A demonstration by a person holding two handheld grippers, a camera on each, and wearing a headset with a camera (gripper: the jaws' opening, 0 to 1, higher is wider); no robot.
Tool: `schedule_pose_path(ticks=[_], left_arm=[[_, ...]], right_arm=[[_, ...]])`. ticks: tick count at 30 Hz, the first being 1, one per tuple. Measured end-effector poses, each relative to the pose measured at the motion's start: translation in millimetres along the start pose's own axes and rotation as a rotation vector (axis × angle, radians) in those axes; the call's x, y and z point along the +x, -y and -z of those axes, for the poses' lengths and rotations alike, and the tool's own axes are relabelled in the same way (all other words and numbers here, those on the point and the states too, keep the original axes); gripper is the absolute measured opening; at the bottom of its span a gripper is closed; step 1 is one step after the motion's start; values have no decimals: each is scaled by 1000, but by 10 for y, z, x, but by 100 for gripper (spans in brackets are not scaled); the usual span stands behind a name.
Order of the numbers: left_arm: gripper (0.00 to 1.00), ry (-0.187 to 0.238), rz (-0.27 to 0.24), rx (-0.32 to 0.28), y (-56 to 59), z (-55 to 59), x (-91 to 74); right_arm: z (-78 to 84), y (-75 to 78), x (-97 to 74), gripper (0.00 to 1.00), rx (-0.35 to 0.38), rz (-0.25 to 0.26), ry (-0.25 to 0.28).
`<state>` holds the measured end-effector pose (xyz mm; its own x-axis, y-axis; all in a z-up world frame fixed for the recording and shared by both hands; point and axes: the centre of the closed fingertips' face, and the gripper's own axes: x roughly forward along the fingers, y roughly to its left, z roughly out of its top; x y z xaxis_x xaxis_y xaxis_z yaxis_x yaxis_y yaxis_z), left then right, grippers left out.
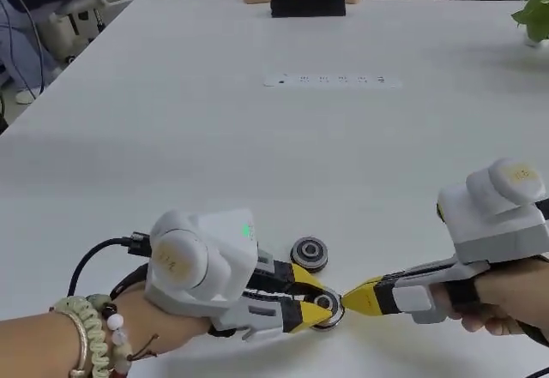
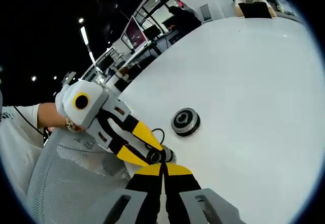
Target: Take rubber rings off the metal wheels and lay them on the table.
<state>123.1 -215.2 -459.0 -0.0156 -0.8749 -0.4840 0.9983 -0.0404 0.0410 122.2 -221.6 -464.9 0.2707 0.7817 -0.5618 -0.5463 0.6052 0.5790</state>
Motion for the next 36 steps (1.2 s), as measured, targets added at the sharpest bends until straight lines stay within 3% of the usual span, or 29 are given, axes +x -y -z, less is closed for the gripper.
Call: schedule_pose_path(ticks=[36], left_arm=[[8,1,1,2,20,-4,6]], right_arm=[[-50,-195,20,0,8,-67,23]])
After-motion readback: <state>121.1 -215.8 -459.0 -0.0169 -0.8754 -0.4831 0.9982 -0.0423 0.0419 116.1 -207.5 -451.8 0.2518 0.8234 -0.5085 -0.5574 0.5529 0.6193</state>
